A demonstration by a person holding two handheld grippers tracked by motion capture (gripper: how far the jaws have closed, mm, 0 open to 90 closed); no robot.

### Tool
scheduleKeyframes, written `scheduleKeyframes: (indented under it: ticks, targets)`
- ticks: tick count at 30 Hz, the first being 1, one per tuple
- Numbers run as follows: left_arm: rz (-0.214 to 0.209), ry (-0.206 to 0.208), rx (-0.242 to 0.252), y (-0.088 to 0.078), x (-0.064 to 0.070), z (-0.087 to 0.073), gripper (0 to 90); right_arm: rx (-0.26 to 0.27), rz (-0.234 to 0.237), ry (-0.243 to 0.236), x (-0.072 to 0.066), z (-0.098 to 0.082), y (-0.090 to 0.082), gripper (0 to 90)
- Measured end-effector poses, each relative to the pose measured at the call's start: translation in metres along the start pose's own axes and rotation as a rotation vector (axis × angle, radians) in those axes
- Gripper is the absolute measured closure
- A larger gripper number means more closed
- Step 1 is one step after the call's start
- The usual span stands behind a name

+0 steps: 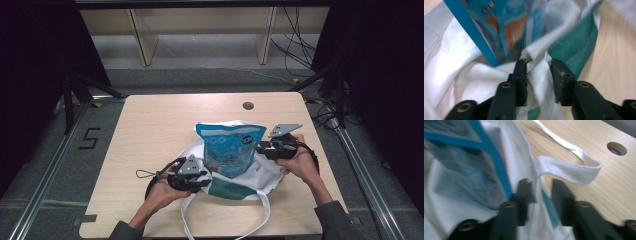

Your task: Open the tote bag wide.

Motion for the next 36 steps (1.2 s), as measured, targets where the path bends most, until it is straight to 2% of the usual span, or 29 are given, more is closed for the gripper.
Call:
scheduleKeyframes:
  ticks: [1, 2, 5, 7, 10, 11, 12, 14, 15, 16, 17, 19, 21, 22, 23, 24, 25, 26, 27, 29, 31, 32, 33, 34, 36]
  targets:
    - [0.0, 0.017, -0.003, -0.001, 0.002, -0.003, 70.5, -0.016, -0.009, 0.0, 0.002, -0.002, 0.003, 85.2]
    - [-0.012, 0.013, -0.005, -0.002, 0.006, -0.006, 72.1, -0.024, -0.025, -0.018, 0.006, -0.003, 0.006, 86.1]
    - [-0.046, 0.046, -0.055, -0.003, 0.018, -0.021, 79.5, -0.007, -0.091, -0.014, 0.02, -0.002, 0.012, 87.1]
    - [-0.059, 0.051, -0.08, -0.001, 0.024, -0.033, 80.3, -0.035, -0.1, 0.026, 0.026, -0.007, 0.017, 87.0]
    - [-0.072, 0.021, -0.084, 0.0, 0.027, -0.04, 80.4, -0.062, -0.113, 0.051, 0.032, -0.018, 0.03, 87.0]
    - [-0.071, 0.028, -0.087, 0.001, 0.027, -0.041, 80.5, -0.036, -0.123, 0.056, 0.035, -0.019, 0.038, 87.0]
    - [-0.062, 0.015, -0.091, 0.002, 0.028, -0.043, 80.6, -0.074, -0.11, 0.063, 0.035, -0.024, 0.038, 87.0]
    - [-0.054, 0.019, -0.092, 0.002, 0.029, -0.044, 80.5, -0.078, -0.12, 0.091, 0.042, -0.034, 0.049, 87.0]
    - [-0.058, 0.018, -0.093, 0.002, 0.029, -0.044, 80.4, -0.091, -0.112, 0.085, 0.045, -0.036, 0.051, 87.0]
    - [-0.052, 0.016, -0.096, 0.002, 0.028, -0.044, 80.3, -0.084, -0.109, 0.113, 0.045, -0.038, 0.055, 87.0]
    - [-0.057, -0.007, -0.081, 0.002, 0.029, -0.044, 80.1, -0.091, -0.105, 0.108, 0.047, -0.039, 0.055, 87.0]
    - [-0.054, -0.015, -0.084, 0.001, 0.028, -0.043, 79.5, -0.07, -0.107, 0.108, 0.047, -0.037, 0.055, 86.2]
    - [-0.066, -0.035, -0.072, 0.0, 0.029, -0.04, 74.1, -0.055, -0.096, 0.145, 0.046, -0.035, 0.051, 78.2]
    - [-0.08, -0.054, -0.059, -0.002, 0.029, -0.036, 71.6, -0.064, -0.092, 0.162, 0.047, -0.034, 0.046, 73.7]
    - [-0.082, -0.08, -0.032, -0.005, 0.028, -0.032, 68.3, -0.049, -0.094, 0.175, 0.049, -0.031, 0.041, 70.6]
    - [-0.072, -0.094, -0.008, -0.009, 0.026, -0.026, 65.3, -0.03, -0.077, 0.166, 0.049, -0.027, 0.036, 67.7]
    - [-0.049, -0.116, 0.024, -0.014, 0.022, -0.017, 59.9, 0.013, -0.07, 0.185, 0.047, -0.02, 0.032, 63.3]
    - [-0.03, -0.118, 0.038, -0.017, 0.017, -0.01, 54.6, 0.025, -0.063, 0.178, 0.047, -0.014, 0.022, 60.0]
    - [-0.026, -0.151, 0.066, -0.018, 0.017, -0.004, 52.2, 0.064, -0.06, 0.194, 0.046, -0.008, 0.015, 59.1]
    - [-0.008, -0.169, 0.108, -0.024, 0.008, 0.008, 50.3, 0.091, -0.046, 0.199, 0.042, -0.001, 0.003, 55.5]
    - [0.053, -0.195, 0.12, -0.031, -0.008, 0.015, 48.0, 0.097, -0.043, 0.188, 0.037, 0.004, -0.01, 53.8]
    - [0.094, -0.195, 0.116, -0.034, -0.017, 0.016, 47.6, 0.083, -0.034, 0.198, 0.03, 0.003, -0.016, 52.8]
    - [0.143, -0.199, 0.107, -0.036, -0.029, 0.017, 47.5, 0.081, -0.033, 0.188, 0.027, 0.002, -0.019, 52.3]
    - [0.209, -0.226, 0.102, -0.038, -0.043, 0.016, 46.9, 0.058, -0.031, 0.177, 0.024, -0.001, -0.022, 51.4]
    - [0.273, -0.227, 0.092, -0.038, -0.061, 0.014, 47.4, 0.01, -0.052, 0.163, 0.021, -0.01, -0.026, 50.3]
Point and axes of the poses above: each handheld gripper's, and its own axes: y roughly forward along the jaws, z roughly out of its top, x roughly to its right, the point moved 9 cm from there along y, roughly forward along the jaws, and after that the axes turned 4 degrees about x, right-handed, at the moved point
